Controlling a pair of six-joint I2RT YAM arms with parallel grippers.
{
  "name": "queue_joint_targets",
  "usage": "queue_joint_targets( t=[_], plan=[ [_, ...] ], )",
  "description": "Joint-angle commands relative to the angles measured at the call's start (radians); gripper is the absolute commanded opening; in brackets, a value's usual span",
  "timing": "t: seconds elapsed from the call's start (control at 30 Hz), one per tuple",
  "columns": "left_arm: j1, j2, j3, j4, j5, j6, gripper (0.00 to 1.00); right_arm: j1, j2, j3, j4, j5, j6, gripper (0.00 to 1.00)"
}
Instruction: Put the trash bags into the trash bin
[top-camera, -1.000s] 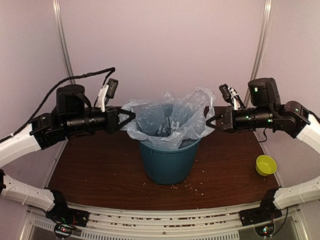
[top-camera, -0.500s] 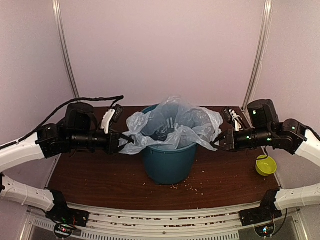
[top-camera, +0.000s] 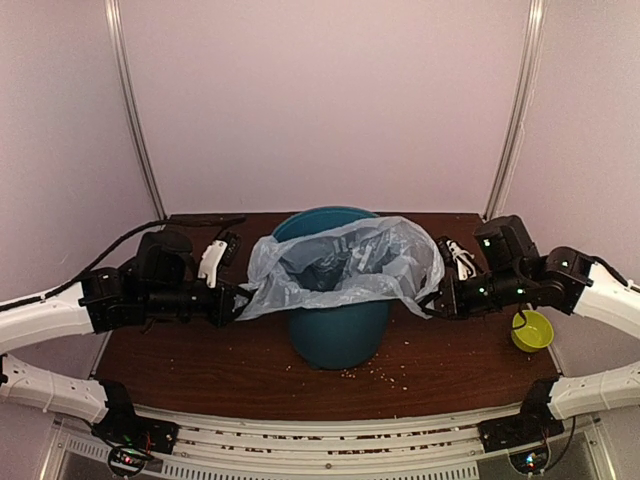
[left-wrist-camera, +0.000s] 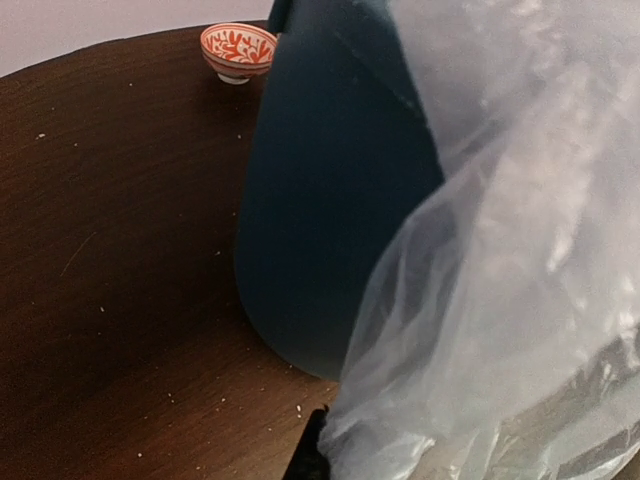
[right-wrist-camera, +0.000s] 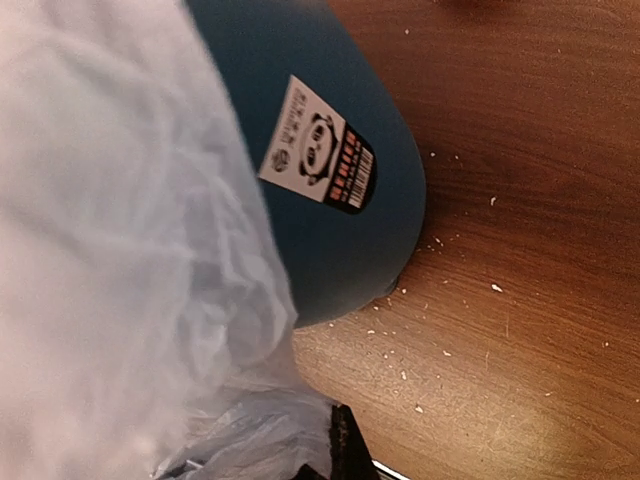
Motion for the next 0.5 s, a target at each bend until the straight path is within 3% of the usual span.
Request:
queue_joint_targets(
  t=[0.0,0.37,0.47],
  plan=[
    [0.000,0.041,-0.015,0.078,-0.072,-0.006,0.00,-0.004,0.045,-0.039,-0.002,0.047,0.000,0.00],
    [-0.001,0.063,0.040,0.040,-0.184,0.013,0.00,-0.003,0.057,-0.014,-0.029,0.098,-0.005,0.02],
    [0.000,0.027,0.068,0.000,-0.171,0.032,0.35,-0.003,0.014,0.002,-0.067,0.117,0.016,0.13]
  ],
)
